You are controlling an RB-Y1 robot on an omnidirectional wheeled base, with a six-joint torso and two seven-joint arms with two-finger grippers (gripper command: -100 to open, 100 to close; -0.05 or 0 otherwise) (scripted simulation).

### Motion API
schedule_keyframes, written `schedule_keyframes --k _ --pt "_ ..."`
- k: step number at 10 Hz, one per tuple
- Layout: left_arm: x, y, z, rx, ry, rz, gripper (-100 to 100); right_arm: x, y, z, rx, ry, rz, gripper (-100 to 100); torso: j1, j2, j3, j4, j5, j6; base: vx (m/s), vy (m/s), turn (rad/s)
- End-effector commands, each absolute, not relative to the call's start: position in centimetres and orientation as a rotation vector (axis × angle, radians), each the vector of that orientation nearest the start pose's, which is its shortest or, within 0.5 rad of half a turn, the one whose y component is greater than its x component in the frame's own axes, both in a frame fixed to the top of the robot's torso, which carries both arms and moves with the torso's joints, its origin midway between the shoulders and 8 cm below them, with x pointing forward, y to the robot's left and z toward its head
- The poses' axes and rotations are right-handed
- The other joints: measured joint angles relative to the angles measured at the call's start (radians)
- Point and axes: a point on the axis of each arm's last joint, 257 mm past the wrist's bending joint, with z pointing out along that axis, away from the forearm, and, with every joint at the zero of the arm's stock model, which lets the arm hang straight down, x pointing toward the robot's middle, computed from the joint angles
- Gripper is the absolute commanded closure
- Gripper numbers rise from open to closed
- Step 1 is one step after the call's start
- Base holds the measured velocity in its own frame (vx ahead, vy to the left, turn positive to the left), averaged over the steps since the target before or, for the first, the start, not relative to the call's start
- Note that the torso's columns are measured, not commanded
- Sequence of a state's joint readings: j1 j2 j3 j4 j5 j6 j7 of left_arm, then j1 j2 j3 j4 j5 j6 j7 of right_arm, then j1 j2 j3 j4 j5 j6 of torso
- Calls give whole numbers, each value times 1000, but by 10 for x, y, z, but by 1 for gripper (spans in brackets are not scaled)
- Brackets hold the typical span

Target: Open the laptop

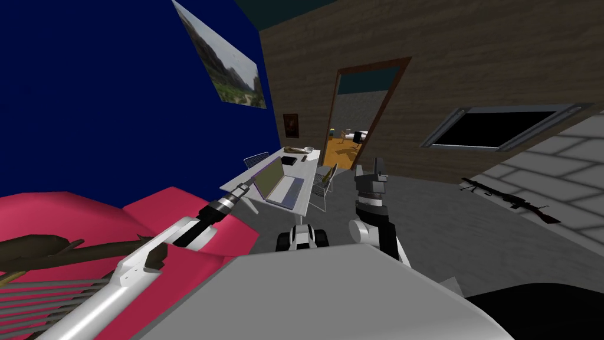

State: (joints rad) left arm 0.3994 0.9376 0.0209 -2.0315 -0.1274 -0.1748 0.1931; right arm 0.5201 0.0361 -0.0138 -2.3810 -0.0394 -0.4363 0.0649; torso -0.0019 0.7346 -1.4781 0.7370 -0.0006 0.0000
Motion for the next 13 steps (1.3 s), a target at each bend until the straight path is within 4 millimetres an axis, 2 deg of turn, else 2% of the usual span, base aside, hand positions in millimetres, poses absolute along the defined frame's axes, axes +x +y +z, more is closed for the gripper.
schedule_keyframes --k 1,4,13 --pt "424 298 -112 -292 1602 -898 -100 330 -292 51 665 561 1249 0 0 1 0 0 0 0 6 -9 37" --pt "413 278 -110 -272 1608 -920 -100 330 -292 51 665 560 1250 0 1 7 4 2 0 0 0 -21 61" --pt "413 278 -110 -272 1608 -920 -100 330 -292 51 665 561 1250 0 1 3 2 1 0 0 0 0 0"
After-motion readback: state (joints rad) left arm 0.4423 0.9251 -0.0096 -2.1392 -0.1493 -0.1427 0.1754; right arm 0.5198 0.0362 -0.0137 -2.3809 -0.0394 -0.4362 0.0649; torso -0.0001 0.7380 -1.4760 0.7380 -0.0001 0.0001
